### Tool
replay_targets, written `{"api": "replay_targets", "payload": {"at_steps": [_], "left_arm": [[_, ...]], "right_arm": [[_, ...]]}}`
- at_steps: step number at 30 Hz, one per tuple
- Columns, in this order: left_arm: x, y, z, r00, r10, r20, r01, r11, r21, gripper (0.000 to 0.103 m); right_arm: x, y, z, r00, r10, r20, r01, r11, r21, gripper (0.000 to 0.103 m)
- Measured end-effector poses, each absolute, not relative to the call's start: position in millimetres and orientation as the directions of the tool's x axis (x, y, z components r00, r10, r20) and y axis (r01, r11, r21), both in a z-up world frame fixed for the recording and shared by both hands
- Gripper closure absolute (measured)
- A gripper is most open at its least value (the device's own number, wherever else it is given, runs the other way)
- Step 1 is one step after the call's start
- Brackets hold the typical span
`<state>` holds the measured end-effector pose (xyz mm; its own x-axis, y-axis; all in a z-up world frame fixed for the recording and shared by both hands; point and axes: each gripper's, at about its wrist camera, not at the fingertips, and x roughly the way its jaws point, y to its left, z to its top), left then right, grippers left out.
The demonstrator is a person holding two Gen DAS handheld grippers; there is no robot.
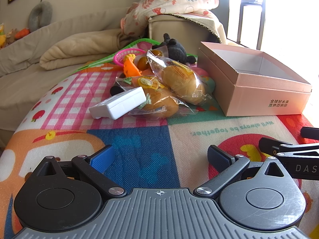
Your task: Organize objects
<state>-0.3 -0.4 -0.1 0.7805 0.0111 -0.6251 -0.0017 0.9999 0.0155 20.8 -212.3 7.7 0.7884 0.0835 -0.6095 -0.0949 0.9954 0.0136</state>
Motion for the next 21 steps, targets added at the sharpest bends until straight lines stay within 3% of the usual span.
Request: {"api": "replay_targets", "payload": {"at_steps": [17, 21], "left_arm": [[-0.5, -0.3, -0.2, 0.78, 0.01, -0.626, -0.002, 1.0, 0.014, 0.0], [-0.6, 1.7, -0.7, 0.782, -0.003, -0.624, 0.0, 1.0, -0.004, 0.001]], "right_arm": [[24.2, -211.2, 8.0, 0.784, 0.088, -0.615, -0.1, 0.995, 0.016, 0.0], [30.1, -216.1, 12.7, 0.75, 0.116, -0.651, -0.131, 0.991, 0.025, 0.0]]}}
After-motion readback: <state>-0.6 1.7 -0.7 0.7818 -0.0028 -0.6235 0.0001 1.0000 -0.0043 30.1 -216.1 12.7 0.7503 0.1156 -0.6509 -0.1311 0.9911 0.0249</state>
